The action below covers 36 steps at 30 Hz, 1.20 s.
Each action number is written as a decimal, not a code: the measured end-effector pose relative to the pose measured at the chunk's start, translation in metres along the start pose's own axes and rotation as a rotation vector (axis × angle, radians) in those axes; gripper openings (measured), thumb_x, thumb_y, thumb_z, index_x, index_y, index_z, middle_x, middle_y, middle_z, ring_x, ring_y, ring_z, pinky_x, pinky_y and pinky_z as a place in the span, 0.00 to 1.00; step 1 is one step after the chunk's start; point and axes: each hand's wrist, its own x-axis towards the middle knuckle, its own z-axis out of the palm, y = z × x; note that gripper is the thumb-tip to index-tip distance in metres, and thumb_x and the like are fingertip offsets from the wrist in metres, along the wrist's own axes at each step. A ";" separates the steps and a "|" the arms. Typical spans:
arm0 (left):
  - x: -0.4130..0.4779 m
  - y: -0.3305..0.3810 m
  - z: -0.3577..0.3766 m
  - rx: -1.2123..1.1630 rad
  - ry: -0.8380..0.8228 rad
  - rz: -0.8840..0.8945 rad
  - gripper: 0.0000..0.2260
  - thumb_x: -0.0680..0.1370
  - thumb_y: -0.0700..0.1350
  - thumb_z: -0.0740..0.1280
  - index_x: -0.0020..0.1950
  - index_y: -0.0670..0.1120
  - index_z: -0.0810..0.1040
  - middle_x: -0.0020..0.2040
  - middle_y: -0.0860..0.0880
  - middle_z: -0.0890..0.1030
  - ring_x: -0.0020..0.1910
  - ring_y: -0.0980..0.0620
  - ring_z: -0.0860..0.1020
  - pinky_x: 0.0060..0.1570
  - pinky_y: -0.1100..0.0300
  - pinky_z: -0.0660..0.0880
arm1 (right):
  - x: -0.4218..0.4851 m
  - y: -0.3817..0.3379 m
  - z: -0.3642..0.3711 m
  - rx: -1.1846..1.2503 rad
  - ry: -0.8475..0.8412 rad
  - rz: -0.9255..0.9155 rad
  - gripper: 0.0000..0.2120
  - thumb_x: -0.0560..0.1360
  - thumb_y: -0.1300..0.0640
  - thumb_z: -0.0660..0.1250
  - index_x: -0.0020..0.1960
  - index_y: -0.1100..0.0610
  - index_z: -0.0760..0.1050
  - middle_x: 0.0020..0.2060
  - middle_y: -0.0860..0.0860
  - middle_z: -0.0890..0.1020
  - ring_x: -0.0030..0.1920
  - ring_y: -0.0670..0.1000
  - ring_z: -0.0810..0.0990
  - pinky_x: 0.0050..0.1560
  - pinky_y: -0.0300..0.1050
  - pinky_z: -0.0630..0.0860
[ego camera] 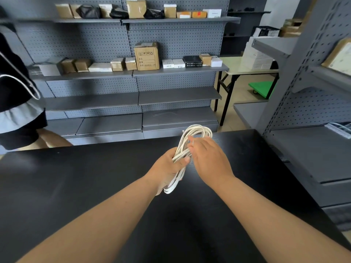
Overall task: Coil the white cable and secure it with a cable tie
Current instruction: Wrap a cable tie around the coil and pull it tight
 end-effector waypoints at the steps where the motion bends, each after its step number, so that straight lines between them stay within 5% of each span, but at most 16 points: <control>1: 0.001 0.000 0.000 0.028 0.013 0.003 0.09 0.78 0.49 0.65 0.56 0.47 0.74 0.43 0.46 0.77 0.36 0.52 0.73 0.35 0.63 0.75 | -0.001 0.000 0.000 -0.017 0.024 -0.004 0.16 0.79 0.55 0.56 0.61 0.63 0.75 0.58 0.56 0.80 0.59 0.57 0.77 0.60 0.51 0.74; 5: 0.005 0.000 -0.002 0.145 0.056 0.067 0.05 0.76 0.46 0.68 0.52 0.49 0.76 0.40 0.53 0.78 0.36 0.55 0.74 0.39 0.63 0.71 | -0.002 0.001 -0.001 -0.151 0.108 -0.065 0.18 0.75 0.53 0.54 0.53 0.59 0.79 0.52 0.53 0.84 0.51 0.53 0.82 0.51 0.48 0.79; 14: 0.007 -0.001 -0.006 0.376 0.049 0.133 0.06 0.76 0.43 0.67 0.50 0.52 0.75 0.40 0.55 0.78 0.37 0.57 0.74 0.38 0.67 0.70 | 0.004 0.012 -0.002 -0.263 0.001 -0.165 0.20 0.76 0.53 0.50 0.42 0.55 0.80 0.62 0.55 0.78 0.66 0.54 0.74 0.65 0.48 0.55; 18: 0.008 -0.015 -0.005 0.432 0.040 0.095 0.07 0.75 0.45 0.67 0.51 0.55 0.75 0.42 0.55 0.79 0.41 0.53 0.77 0.43 0.59 0.73 | -0.004 0.014 0.003 -0.093 -0.096 -0.138 0.33 0.74 0.47 0.36 0.57 0.58 0.76 0.71 0.53 0.68 0.75 0.53 0.59 0.69 0.43 0.41; 21: 0.007 -0.036 0.000 0.474 0.040 0.050 0.08 0.75 0.47 0.66 0.51 0.58 0.74 0.43 0.55 0.80 0.44 0.50 0.79 0.47 0.52 0.76 | -0.014 0.014 0.018 -0.028 -0.161 -0.057 0.37 0.72 0.45 0.31 0.66 0.57 0.70 0.73 0.50 0.64 0.76 0.50 0.54 0.72 0.43 0.42; 26: 0.009 -0.071 0.010 0.456 0.043 -0.004 0.13 0.74 0.45 0.67 0.57 0.58 0.74 0.48 0.57 0.80 0.47 0.54 0.78 0.51 0.53 0.76 | -0.030 0.018 0.050 0.005 -0.263 0.061 0.19 0.82 0.53 0.46 0.67 0.55 0.68 0.74 0.49 0.63 0.76 0.49 0.54 0.74 0.46 0.46; 36: 0.026 -0.135 0.027 0.554 0.048 -0.103 0.19 0.73 0.47 0.68 0.63 0.59 0.71 0.51 0.56 0.80 0.48 0.55 0.78 0.50 0.57 0.75 | -0.053 0.040 0.106 0.061 -0.335 0.130 0.17 0.82 0.54 0.49 0.66 0.56 0.69 0.74 0.48 0.62 0.75 0.46 0.53 0.74 0.44 0.46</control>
